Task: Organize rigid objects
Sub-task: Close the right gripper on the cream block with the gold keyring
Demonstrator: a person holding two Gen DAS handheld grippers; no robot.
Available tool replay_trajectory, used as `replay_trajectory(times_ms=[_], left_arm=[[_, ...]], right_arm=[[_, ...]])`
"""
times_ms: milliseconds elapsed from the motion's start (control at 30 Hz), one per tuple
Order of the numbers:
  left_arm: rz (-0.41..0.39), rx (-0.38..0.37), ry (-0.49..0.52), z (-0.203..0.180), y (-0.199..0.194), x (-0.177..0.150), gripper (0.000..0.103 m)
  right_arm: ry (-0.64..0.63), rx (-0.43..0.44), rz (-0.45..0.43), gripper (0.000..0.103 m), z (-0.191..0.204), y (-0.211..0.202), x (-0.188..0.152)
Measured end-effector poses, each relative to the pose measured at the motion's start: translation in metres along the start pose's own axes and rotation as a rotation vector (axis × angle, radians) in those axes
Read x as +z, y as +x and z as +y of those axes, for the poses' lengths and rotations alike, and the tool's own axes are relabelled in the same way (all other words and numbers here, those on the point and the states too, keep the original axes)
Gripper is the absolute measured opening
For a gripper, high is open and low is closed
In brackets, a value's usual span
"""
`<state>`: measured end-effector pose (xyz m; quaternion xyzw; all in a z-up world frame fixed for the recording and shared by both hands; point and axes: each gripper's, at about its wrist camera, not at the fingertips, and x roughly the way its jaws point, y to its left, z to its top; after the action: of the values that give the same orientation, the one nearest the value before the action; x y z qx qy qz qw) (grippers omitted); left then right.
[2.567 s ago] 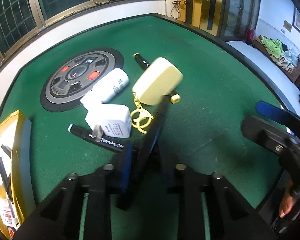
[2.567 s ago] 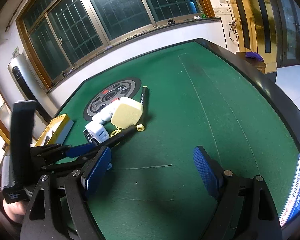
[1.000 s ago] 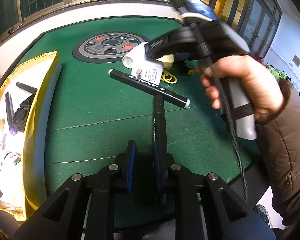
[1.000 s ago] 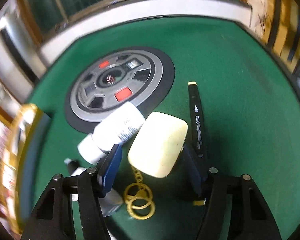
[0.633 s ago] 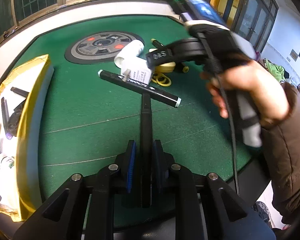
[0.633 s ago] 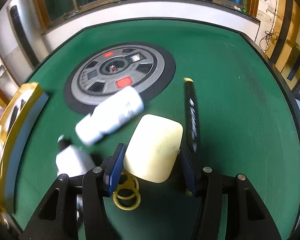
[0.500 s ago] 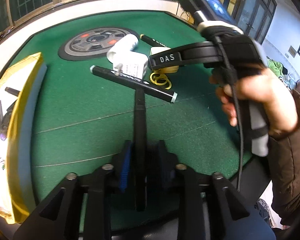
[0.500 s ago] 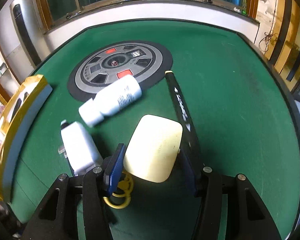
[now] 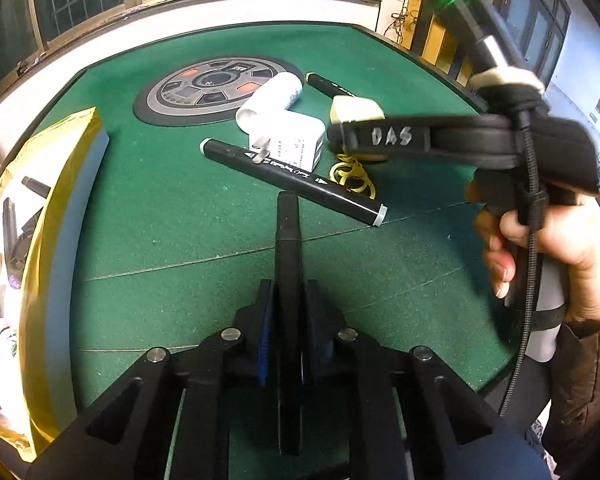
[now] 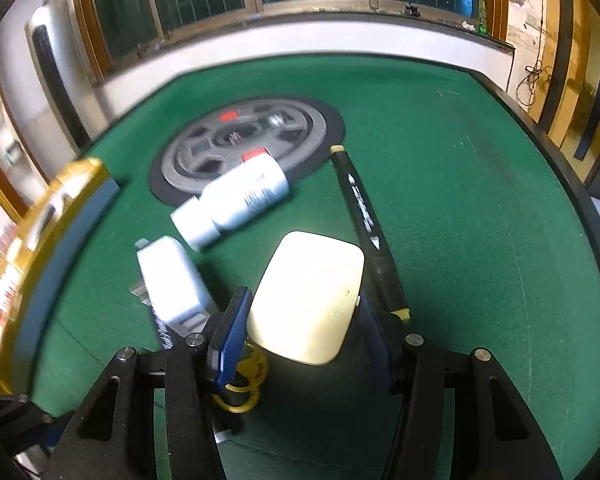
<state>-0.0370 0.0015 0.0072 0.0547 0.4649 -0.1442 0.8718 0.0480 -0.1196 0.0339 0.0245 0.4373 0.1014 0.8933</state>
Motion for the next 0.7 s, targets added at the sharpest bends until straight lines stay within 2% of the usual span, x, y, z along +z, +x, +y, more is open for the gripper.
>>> replay_trajectory(times_ms=[100,200,700], left_arm=[[0.001,-0.001,-0.007,0.001,-0.001,0.0,0.012],[0.002,-0.006,-0.016,0.003,0.0,0.001,0.012],[-0.027,-0.001,-0.041,0.008,-0.015,0.002,0.012]], right_arm=[[-0.005,0.001,-0.085,0.048,0.001,-0.016,0.003],[0.001,0.008,-0.134,0.048,-0.001,-0.024,0.005],[0.016,0.02,-0.172,0.048,-0.001,-0.026,0.008]])
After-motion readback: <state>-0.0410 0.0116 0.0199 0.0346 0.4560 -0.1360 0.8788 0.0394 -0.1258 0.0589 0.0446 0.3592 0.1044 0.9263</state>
